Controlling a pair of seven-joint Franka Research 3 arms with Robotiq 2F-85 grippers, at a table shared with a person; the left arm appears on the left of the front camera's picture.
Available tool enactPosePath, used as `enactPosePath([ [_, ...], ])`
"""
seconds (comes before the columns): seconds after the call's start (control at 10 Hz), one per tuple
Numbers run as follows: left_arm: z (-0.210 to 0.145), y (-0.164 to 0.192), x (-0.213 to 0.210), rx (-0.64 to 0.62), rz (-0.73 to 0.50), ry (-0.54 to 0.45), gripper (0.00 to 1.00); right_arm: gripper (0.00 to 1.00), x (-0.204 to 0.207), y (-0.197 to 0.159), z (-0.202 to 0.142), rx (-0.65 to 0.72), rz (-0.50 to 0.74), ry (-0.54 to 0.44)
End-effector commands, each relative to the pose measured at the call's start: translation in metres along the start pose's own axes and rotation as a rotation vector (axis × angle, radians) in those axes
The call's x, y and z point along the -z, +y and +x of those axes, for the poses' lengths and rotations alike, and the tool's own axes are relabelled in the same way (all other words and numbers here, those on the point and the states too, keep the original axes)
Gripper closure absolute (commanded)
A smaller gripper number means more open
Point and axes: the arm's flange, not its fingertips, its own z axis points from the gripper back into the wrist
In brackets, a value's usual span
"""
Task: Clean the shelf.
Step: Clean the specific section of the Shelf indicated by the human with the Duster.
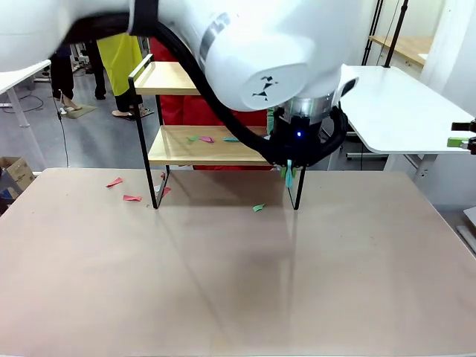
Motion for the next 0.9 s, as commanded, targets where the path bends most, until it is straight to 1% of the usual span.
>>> enactPosePath([
  [0.0,0.016,0.000,0.003,0.107,0.034,0.120,0.87,0.00,0.001,0.000,0.003,-0.006,0.000,-0.002],
  [0.1,0.000,0.000,0.000,0.000,0.000,0.000,0.87,0.00,0.001,0.000,0.003,-0.006,0.000,-0.002],
  [0.3,0.000,0.000,0.000,0.000,0.000,0.000,0.87,0.00,0.001,0.000,0.003,-0.006,0.000,-0.002],
  [0.4,0.005,-0.002,0.007,0.031,0.012,0.040,0.87,0.00,0.001,0.000,0.003,-0.006,0.000,-0.002],
  [0.5,0.011,0.009,0.006,-0.044,0.008,0.016,0.87,0.00,0.001,0.000,0.003,-0.006,0.000,-0.002],
  [0.6,0.011,0.021,0.006,-0.092,0.022,0.016,0.87,0.00,0.001,0.000,0.003,-0.006,0.000,-0.002],
  [0.8,0.008,0.048,0.012,-0.129,0.038,0.049,0.87,0.00,0.001,0.000,0.003,-0.006,0.000,-0.002],
])
